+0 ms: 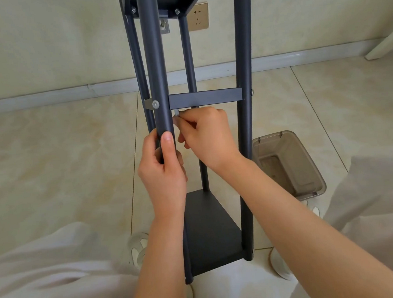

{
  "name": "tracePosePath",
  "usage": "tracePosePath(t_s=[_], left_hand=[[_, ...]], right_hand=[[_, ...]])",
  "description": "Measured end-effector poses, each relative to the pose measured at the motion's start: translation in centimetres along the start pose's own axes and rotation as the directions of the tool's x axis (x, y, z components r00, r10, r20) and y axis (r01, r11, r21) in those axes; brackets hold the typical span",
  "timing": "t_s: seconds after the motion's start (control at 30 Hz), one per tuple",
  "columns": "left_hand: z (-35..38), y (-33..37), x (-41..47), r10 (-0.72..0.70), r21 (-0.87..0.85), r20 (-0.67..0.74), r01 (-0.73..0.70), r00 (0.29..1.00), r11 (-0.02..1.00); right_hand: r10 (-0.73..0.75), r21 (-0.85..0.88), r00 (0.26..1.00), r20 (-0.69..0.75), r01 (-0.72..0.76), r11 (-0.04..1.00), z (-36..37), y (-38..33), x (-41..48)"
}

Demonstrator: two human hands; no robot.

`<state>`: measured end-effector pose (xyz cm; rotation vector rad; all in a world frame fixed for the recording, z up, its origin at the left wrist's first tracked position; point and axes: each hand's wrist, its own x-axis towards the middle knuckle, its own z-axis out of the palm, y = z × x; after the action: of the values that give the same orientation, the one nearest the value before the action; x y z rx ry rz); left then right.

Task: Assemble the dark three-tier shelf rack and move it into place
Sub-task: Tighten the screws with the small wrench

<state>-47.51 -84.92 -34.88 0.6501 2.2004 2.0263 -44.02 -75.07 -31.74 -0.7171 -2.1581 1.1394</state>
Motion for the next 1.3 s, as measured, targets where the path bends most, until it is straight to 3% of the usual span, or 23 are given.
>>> tracePosePath(t_s=[0.4, 0.7, 1.07, 1.3], left_hand=[[-0.1, 0.3, -0.3, 0.005, 0.005, 0.033, -0.006, 0.999, 1.000], [-0.5, 0.5, -0.4, 0.032, 0.023, -0.009, -0.032, 0.999, 0.999], [-0.7, 0.0, -0.1, 0.009, 0.028, -0.031, -0.008, 0.999, 1.000], [-0.6, -0.2, -0.1, -0.017, 0.015, -0.037, 0.017, 0.999, 1.000]], right_hand=[[-0.201, -0.008, 0.956, -0.216, 0.204, 0.979, 2.1, 2.1, 0.0], [-0.305, -0.098, 0.927, -0.217, 0.290, 0.952, 2.9, 2.1, 0.3], [-0.026, -0.046, 0.999, -0.041, 0.024, 0.999, 2.0, 2.4, -1.1], [0.016, -0.064, 1.000, 0.023, -0.014, 0.998, 0.5, 0.6, -1.1]])
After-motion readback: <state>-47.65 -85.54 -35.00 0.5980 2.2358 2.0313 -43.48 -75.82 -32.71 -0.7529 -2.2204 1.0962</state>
